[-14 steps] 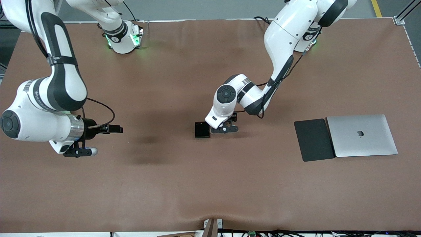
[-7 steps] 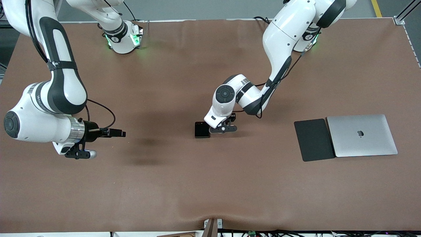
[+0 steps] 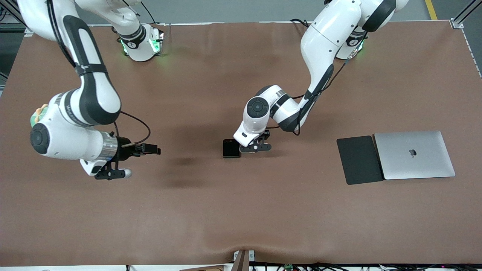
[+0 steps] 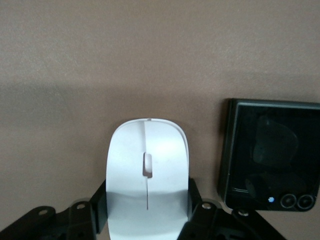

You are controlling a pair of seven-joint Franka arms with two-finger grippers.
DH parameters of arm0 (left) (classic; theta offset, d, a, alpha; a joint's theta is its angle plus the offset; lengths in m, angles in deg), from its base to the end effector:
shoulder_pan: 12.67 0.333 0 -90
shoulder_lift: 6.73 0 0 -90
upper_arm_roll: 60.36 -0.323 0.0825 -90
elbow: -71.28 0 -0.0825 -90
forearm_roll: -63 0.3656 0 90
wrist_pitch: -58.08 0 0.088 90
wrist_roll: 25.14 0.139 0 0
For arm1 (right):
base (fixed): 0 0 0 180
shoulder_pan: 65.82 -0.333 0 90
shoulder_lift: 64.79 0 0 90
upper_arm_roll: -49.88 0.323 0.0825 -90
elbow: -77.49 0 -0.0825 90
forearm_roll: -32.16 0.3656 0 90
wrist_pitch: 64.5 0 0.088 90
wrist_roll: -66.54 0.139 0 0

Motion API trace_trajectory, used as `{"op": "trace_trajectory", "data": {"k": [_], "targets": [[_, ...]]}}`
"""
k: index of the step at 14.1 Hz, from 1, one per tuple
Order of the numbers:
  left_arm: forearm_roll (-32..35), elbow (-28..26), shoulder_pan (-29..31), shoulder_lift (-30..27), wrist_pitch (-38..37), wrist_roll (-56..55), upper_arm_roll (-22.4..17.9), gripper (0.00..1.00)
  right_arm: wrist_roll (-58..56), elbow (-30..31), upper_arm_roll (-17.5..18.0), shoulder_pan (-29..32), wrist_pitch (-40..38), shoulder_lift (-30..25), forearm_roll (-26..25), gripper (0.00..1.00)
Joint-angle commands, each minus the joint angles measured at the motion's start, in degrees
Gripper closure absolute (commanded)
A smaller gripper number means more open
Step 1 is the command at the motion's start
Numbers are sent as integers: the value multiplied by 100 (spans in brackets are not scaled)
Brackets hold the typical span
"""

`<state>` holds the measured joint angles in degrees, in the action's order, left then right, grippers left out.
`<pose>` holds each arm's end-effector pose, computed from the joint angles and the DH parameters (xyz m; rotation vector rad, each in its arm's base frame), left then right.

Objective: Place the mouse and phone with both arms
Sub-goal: 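Grasp the white mouse with the left gripper while the right gripper approaches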

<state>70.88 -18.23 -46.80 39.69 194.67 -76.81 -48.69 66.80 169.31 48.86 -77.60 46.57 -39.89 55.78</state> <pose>0.5012 -0.4835 0.1613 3.0834 0.1044 -0.0272 0.6330 0.1616 0.3606 -2.7775 -0.0215 0.1851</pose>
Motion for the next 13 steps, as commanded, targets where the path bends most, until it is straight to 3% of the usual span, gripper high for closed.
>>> {"op": "trace_trajectory", "data": {"k": [1,8,13], "targets": [[178,92,37,-151,-9,-159,-68,66,359,205,-30,-200,143,-267,99,0],[178,4,643,-1064,-1071,471,-130,66,1073,732,-56,-991,671,-505,-50,0],[169,-277,1328,-1592,-1495,1255,-69,67,1186,566,-39,-1702,1425,-40,-692,0]]}}
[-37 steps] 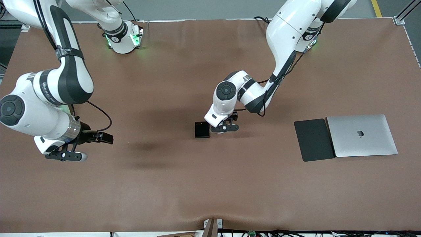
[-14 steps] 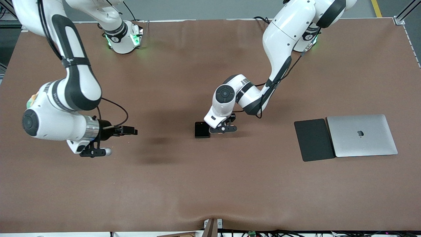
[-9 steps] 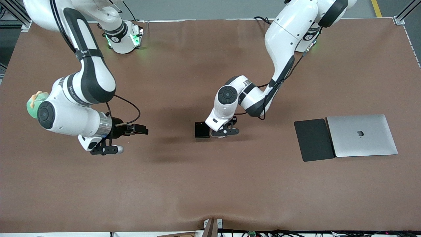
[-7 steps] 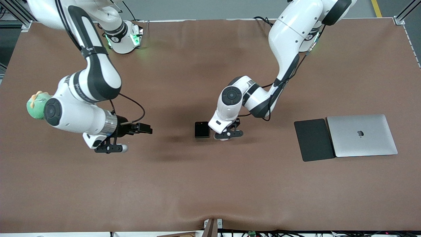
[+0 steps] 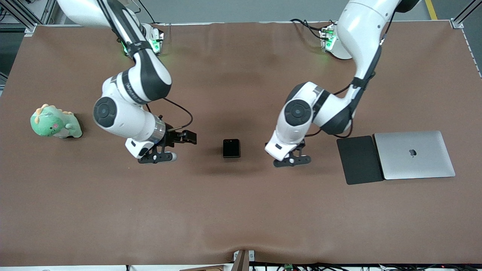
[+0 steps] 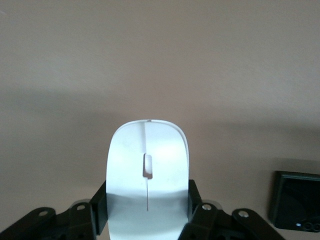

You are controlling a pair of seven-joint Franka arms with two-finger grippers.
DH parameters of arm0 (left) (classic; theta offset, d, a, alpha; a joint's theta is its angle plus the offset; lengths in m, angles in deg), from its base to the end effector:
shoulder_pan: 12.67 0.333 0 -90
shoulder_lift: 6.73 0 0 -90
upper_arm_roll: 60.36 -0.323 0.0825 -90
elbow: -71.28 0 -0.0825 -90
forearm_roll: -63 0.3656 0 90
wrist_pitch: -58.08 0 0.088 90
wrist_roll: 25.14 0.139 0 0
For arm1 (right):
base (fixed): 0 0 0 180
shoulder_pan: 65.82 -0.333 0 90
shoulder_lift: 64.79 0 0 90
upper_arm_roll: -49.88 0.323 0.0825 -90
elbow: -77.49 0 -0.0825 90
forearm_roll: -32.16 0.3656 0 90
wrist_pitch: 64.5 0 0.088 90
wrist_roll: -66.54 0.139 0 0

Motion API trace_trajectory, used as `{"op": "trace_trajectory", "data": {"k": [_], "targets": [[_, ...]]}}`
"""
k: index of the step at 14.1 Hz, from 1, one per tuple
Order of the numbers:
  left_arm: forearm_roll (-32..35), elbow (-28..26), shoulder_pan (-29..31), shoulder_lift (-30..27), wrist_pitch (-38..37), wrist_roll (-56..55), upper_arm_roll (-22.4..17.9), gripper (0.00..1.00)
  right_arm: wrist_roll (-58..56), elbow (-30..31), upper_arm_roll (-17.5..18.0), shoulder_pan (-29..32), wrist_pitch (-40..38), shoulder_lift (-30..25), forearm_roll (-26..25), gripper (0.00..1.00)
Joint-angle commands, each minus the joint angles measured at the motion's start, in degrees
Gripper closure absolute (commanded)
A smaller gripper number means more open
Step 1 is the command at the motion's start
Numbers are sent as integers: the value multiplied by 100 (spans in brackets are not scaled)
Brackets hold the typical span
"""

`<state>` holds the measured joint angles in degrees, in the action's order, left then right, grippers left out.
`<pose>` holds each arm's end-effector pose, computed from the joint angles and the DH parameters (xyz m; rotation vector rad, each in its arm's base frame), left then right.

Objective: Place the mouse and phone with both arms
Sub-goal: 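Carry the mouse to the mouse pad while the right gripper grasps the phone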

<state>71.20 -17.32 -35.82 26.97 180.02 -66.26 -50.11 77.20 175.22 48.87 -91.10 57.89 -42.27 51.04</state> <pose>0.5894 -0.3564 0.2957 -3.1230 -0.1388 -0.0271 0.5849 0.2898 0.3544 -2.8662 -0.0955 0.0674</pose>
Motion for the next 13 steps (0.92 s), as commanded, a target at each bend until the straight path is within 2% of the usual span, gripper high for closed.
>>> {"op": "trace_trajectory", "data": {"k": [1,4,7,10,13], "targets": [[129,-481,379,-416,-30,322,74,67,460,-173,-40,-494,442,400,-217,0],[85,-860,959,-601,-21,945,91,67,1752,-937,-57,-951,479,1190,-374,0],[85,-1009,1417,-636,-21,1517,91,67,2404,-1500,-48,-1102,409,1719,-1296,0],[85,-1150,1900,-584,136,2115,91,67,2441,-2097,-40,-1023,-99,2176,-1307,0],[138,-1544,2383,-557,715,2721,82,66,2624,-2283,-57,-1154,-216,2440,-1343,0]]}}
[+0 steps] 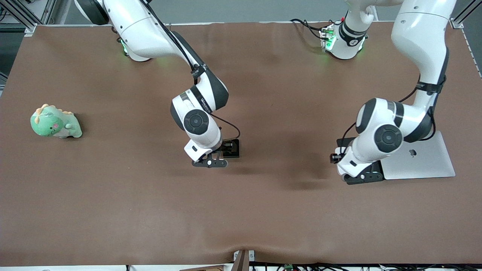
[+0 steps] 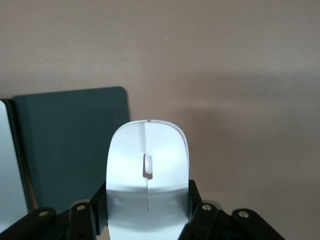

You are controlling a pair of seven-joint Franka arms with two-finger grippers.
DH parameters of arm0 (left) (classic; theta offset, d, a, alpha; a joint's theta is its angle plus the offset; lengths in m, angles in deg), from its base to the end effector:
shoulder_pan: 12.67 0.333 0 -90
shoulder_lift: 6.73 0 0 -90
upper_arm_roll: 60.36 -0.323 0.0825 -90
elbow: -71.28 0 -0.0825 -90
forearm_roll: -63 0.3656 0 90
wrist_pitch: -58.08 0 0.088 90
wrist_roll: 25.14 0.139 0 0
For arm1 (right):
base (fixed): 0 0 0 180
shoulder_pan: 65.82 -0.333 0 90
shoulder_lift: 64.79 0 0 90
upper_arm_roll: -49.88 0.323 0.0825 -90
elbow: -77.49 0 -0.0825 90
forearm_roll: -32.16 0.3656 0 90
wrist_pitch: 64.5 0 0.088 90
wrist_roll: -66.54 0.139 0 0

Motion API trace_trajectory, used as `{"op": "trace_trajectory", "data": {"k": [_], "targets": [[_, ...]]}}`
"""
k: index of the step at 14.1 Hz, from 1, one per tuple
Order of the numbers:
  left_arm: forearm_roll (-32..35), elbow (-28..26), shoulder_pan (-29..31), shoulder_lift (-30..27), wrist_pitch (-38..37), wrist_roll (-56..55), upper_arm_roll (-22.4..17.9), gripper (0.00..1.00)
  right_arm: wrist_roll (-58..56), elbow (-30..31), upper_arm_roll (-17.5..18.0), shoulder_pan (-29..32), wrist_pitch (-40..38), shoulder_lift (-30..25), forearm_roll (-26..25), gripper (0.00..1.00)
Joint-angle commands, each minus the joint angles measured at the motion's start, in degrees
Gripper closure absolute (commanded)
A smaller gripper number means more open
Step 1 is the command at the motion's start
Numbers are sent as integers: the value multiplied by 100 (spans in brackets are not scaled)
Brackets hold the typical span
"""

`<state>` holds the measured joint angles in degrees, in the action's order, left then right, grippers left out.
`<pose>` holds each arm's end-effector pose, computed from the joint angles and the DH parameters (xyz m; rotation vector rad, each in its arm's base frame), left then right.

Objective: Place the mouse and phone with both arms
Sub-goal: 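Carry the mouse to the mouse pad while the right gripper grasps the phone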

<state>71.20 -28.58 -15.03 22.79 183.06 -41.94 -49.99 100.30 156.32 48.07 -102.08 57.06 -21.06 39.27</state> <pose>0.6317 -0.1244 0.2644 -3.0994 -0.0078 0.0891 0.5872 0.4189 0.2421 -3.0799 0.0697 0.0934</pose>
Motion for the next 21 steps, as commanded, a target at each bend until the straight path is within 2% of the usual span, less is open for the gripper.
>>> {"op": "trace_trajectory", "data": {"k": [1,2,5,10,18,21], "targets": [[137,-551,428,-140,614,412,70,66,428,-568,22,-109,-20,477,-183,0],[137,-648,464,-140,738,422,61,66,430,-709,5,-196,25,617,-235,0],[146,-825,744,-70,1054,449,44,66,438,-824,14,-302,25,733,-972,0],[190,-1027,1026,115,1635,712,35,66,851,-930,14,-452,226,1022,-1000,0],[348,-1045,1132,343,1934,730,44,64,887,-877,5,-531,465,1181,-1193,0],[348,-1045,1132,352,1934,739,44,60,1088,-825,14,-583,473,1181,-1193,0]]}}
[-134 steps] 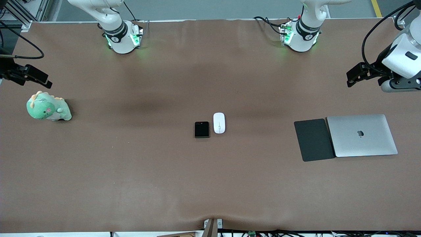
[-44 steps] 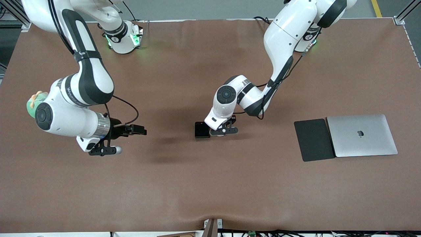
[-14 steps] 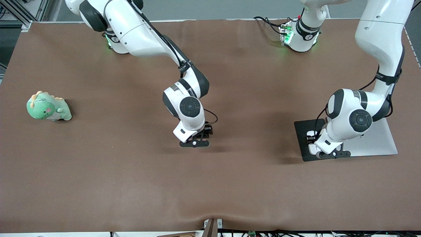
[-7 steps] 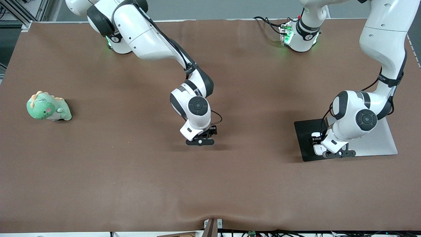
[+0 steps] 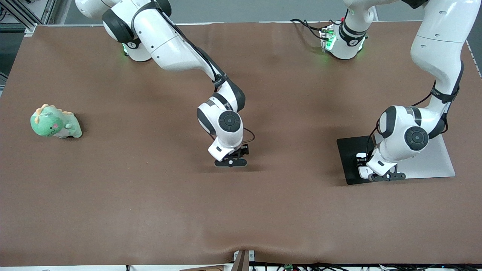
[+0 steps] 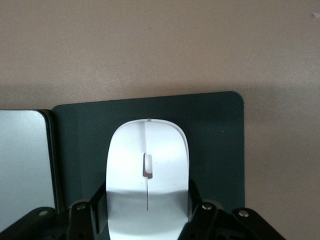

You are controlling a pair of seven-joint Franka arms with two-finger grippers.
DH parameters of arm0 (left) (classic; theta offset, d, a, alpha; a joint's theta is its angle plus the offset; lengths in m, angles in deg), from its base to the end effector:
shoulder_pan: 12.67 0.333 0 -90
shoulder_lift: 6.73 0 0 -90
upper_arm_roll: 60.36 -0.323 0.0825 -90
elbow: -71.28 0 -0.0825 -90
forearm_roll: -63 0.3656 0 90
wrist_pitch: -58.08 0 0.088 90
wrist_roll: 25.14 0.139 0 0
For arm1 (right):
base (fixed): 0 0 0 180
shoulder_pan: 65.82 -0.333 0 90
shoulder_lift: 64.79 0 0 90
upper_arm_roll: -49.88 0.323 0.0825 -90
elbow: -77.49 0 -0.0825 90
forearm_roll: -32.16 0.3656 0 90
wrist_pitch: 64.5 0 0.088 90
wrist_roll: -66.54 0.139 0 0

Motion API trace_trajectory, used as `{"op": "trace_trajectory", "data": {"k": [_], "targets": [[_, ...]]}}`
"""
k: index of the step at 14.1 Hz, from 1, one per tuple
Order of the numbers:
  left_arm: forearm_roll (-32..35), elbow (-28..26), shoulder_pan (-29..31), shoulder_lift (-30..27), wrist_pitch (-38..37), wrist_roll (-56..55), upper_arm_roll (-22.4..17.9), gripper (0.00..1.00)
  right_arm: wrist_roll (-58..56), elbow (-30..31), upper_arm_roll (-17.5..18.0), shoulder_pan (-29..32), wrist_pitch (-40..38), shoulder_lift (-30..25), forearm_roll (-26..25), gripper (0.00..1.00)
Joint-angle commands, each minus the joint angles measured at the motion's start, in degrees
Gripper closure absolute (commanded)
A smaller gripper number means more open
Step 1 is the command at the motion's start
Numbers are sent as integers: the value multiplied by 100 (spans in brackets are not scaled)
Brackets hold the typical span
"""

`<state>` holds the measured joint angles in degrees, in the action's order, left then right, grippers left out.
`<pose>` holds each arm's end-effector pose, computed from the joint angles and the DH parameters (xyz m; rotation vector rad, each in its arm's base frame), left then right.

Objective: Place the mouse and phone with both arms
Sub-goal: 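Lower the mouse onto the mouse pad and lift the black phone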

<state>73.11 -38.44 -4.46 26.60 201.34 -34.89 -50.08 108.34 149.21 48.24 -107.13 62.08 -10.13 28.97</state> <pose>0.6218 -0.0171 0.1815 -3.1346 -0.0361 -0.0291 0.5709 0.4757 0.1638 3.0915 0.0124 0.0731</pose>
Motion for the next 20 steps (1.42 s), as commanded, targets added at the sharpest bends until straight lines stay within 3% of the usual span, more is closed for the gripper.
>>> {"op": "trace_trajectory", "data": {"k": [1,6,7,8,9,10,11,12,13,14,16,20], "targets": [[158,-76,84,-37,106,43,53,58,302,-105,-4,-88,-28,97,-155,0],[158,-164,75,-46,106,43,70,56,337,-26,5,-35,78,106,-32,0],[158,-207,75,-55,114,43,70,55,459,-17,5,-18,69,106,-23,19],[158,-234,75,-63,140,43,70,55,600,-17,14,-9,69,97,-23,64],[158,-260,75,-64,167,43,70,53,679,-26,14,-9,60,80,-23,86],[158,-269,75,-64,202,43,62,52,671,-26,14,0,25,54,-23,97],[158,-269,75,-55,211,43,61,50,645,-17,14,26,-19,-34,-23,100],[158,-269,75,-55,211,43,70,40,628,-17,14,61,-150,-104,-23,100],[158,-269,75,-55,211,43,70,14,584,-17,23,183,-351,-209,-23,100],[158,-260,66,-72,211,43,70,0,557,-17,40,324,-571,-376,-23,100],[158,-243,40,-125,167,35,70,0,347,88,49,544,-958,-718,-23,100],[149,-164,22,-449,-34,-1,237,0,-353,789,67,1421,-986,-1526,-14,100]]}}
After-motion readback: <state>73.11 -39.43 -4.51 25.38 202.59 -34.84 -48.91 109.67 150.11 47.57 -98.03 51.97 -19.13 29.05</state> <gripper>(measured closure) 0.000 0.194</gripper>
